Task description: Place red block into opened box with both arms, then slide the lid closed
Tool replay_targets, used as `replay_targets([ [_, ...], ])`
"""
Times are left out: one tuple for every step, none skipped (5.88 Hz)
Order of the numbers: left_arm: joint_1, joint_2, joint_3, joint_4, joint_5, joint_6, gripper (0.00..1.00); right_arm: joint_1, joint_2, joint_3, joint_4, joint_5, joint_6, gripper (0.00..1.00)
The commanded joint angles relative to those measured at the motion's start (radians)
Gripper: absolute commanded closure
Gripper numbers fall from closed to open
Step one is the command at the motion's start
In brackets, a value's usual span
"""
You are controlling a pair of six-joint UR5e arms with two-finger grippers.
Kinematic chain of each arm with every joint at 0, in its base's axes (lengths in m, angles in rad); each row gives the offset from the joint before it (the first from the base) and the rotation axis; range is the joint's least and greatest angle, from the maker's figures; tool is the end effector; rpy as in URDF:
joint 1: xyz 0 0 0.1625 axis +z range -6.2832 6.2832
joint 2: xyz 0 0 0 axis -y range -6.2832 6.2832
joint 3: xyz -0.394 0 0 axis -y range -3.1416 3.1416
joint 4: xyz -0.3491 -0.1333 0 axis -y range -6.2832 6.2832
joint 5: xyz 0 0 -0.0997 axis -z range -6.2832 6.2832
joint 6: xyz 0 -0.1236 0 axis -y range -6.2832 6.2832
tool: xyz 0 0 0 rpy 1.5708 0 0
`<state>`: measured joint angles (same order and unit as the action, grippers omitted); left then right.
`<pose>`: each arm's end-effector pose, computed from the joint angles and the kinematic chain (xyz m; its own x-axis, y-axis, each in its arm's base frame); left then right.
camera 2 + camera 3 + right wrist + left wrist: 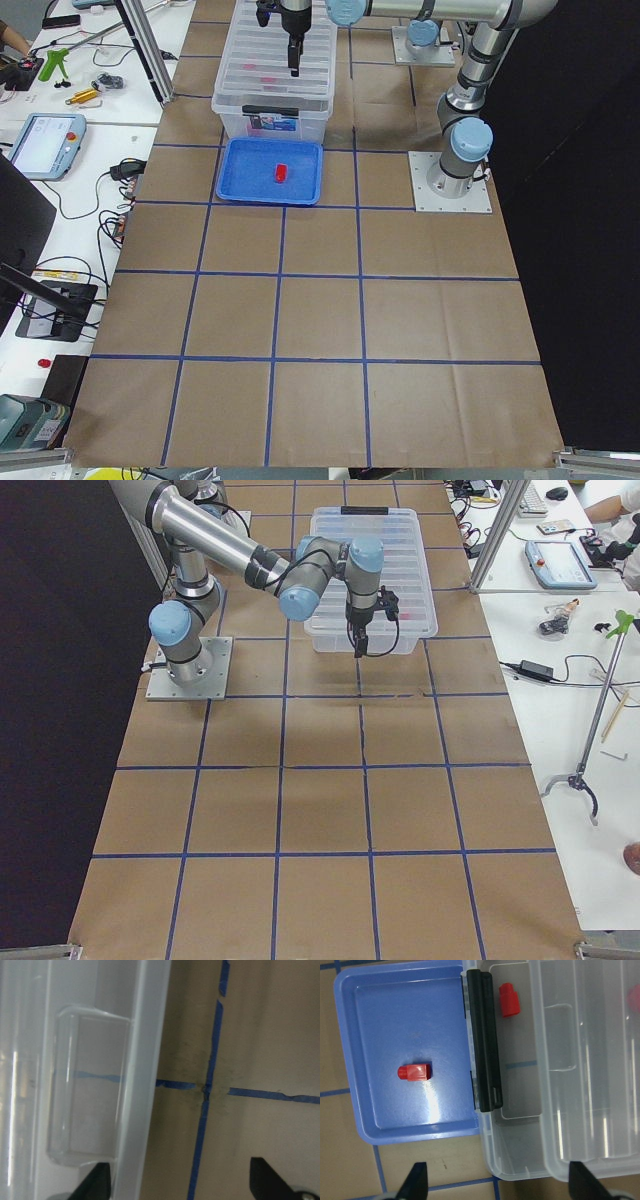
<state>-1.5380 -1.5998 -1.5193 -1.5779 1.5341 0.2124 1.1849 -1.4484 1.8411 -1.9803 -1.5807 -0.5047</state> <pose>-0.1226 -0.4663 0.4422 -0.9833 0.1792 0.0326 0.1785 0.9837 -0.0228 -0.0554 -0.4874 0.2981 -0.9928 -0.1183 0.0168 -0.1185 0.9929 -0.0099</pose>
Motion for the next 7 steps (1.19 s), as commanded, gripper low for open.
replay_targets([
  [0.054, 0.0, -0.009, -0.014, -0.008, 0.282, 0.03, -0.092, 0.0, -0.005, -0.005, -0.059, -0.108, 0.0],
  [0.074, -0.002, -0.01, -0.014, -0.006, 0.482, 0.04, -0.14, 0.002, -0.006, -0.005, -0.077, -0.159, 0.0],
  [0.081, -0.006, -0.022, -0.014, -0.006, 0.709, 0.03, -0.193, 0.002, -0.008, -0.005, -0.094, -0.194, 0.0],
  [0.082, -0.021, -0.025, -0.007, 0.003, 0.912, 0.03, -0.214, -0.001, -0.011, -0.005, -0.097, -0.208, 0.0],
  [0.102, -0.07, -0.03, 0.018, 0.009, 1.187, 0.03, -0.214, -0.016, -0.029, 0.003, -0.099, -0.2, 0.0],
  [0.192, -0.139, -0.042, 0.068, 0.006, 1.378, 0.03, -0.209, -0.021, -0.077, 0.032, -0.097, -0.193, 0.0],
  [0.232, -0.178, -0.08, 0.119, 0.001, 1.477, 0.03, -0.2, -0.042, -0.145, 0.137, -0.093, -0.145, 0.0],
])
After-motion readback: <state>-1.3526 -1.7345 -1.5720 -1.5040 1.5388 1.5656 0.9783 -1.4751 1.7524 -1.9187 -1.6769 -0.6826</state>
